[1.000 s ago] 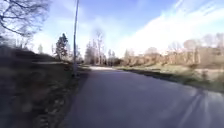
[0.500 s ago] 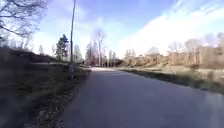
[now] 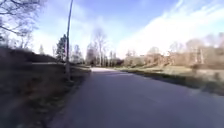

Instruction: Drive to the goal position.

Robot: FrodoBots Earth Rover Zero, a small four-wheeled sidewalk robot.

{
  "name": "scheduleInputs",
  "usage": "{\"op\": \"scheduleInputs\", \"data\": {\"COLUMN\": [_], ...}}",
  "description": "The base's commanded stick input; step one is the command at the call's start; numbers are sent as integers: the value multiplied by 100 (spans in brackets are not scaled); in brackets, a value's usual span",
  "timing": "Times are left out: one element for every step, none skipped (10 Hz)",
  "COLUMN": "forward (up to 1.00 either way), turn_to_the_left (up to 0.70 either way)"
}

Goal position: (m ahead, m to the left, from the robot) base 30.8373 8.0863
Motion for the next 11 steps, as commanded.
{"op": "scheduleInputs", "data": {"forward": [100,100,100,100,100,100,100,100,100,100,100], "turn_to_the_left": [0,0,0,0,0,0,0,0,0,0,0]}}
